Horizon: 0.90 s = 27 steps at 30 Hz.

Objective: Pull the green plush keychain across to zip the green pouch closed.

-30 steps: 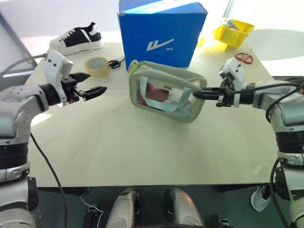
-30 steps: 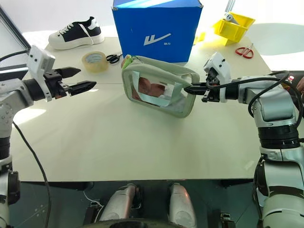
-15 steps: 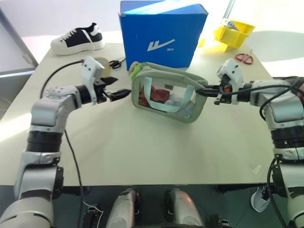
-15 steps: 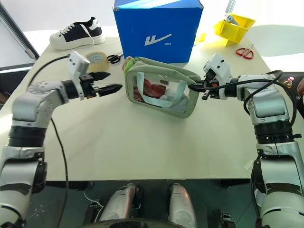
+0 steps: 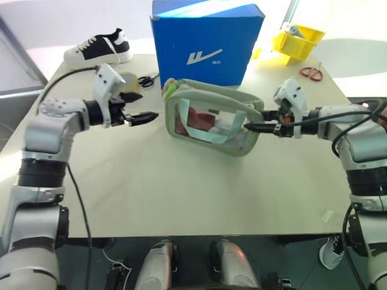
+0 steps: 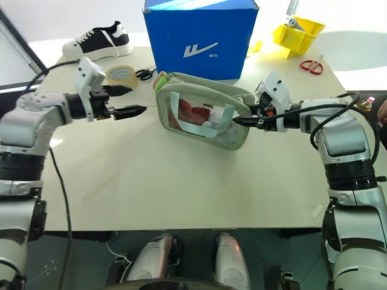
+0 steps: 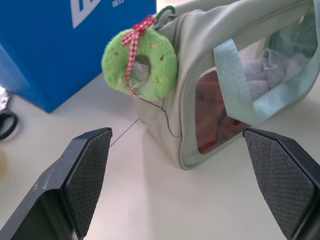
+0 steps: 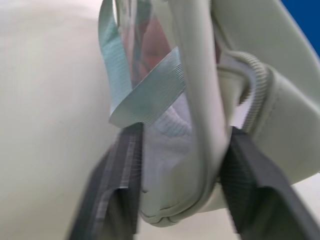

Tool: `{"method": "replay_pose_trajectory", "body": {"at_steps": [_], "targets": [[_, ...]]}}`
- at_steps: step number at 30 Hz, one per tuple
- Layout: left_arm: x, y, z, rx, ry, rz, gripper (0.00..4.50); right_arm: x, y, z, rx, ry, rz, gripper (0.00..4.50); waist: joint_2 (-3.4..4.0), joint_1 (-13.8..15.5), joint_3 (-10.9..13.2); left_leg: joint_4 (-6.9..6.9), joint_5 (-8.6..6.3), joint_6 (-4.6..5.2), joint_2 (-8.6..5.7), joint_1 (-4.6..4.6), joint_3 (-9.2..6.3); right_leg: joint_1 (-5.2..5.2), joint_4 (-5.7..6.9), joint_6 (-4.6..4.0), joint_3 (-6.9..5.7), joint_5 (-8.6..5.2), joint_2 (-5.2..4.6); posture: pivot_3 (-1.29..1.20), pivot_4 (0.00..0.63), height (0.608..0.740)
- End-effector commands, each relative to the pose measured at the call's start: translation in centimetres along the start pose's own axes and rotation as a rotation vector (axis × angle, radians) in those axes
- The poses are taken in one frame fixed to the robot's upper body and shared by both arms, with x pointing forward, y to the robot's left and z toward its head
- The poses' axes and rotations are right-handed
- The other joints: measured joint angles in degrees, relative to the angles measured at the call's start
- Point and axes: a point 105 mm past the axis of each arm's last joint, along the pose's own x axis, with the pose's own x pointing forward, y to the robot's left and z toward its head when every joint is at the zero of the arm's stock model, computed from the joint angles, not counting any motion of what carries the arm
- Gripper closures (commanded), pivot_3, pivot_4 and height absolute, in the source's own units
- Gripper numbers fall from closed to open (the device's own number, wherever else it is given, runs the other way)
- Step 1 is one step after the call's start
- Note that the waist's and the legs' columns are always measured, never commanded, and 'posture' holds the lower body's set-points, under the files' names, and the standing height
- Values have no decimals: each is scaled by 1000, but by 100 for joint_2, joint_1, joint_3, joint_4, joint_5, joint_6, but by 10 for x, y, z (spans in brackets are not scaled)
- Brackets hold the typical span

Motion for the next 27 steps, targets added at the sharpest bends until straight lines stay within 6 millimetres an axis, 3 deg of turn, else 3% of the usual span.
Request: {"method": "replay_pose_trajectory", "body": {"at_steps": [1, 6, 9, 17, 21, 24, 27], "targets": [[-20, -4, 24, 44, -50, -6, 0, -21, -7, 42, -128, -78, -45, 1406, 5, -4, 3, 0, 0, 0, -1, -4, 0, -5, 0, 0, 0, 0, -2, 0, 150, 740], [-28, -9, 26, 51, -42, -10, 0, -16, -4, 72, -186, -133, -10, 1406, 5, -5, 3, -4, 1, -3, -2, -13, 0, -16, 0, -1, 1, -1, -2, 0, 150, 740], [-28, -8, 27, 56, -40, -5, 0, -6, 2, 78, -201, -144, 31, 1406, 4, -7, 2, -5, 1, -3, -3, -13, 0, -17, -1, -2, 1, -1, -2, 0, 150, 740], [-28, -16, 29, 62, -53, -17, 0, 40, -10, 50, -264, -52, 6, 1406, 4, -8, 2, -2, 2, 0, -8, -19, 2, -18, 0, -2, 1, 0, -2, 0, 150, 740], [-30, -15, 28, 59, -55, -2, 0, 46, -2, 62, -246, -116, 61, 2698, 4, -50, 2, -3, 6, -3, -4, -18, 2, -19, 4, 1, 0, 2, 7, 0, 150, 740], [-33, -14, 27, 54, -52, 5, 0, 44, 8, 70, -252, -162, 126, 4331, 4, -47, 2, -3, 7, -4, -3, -15, 2, -18, 9, 19, 0, 12, 12, 0, 150, 740], [-35, -11, 24, 51, -44, 18, 0, 42, 21, 75, -255, -198, 212, 4466, 4, -32, 2, -1, 8, -2, -2, -15, 3, -18, 10, 23, -2, 13, 14, 0, 150, 740]]}}
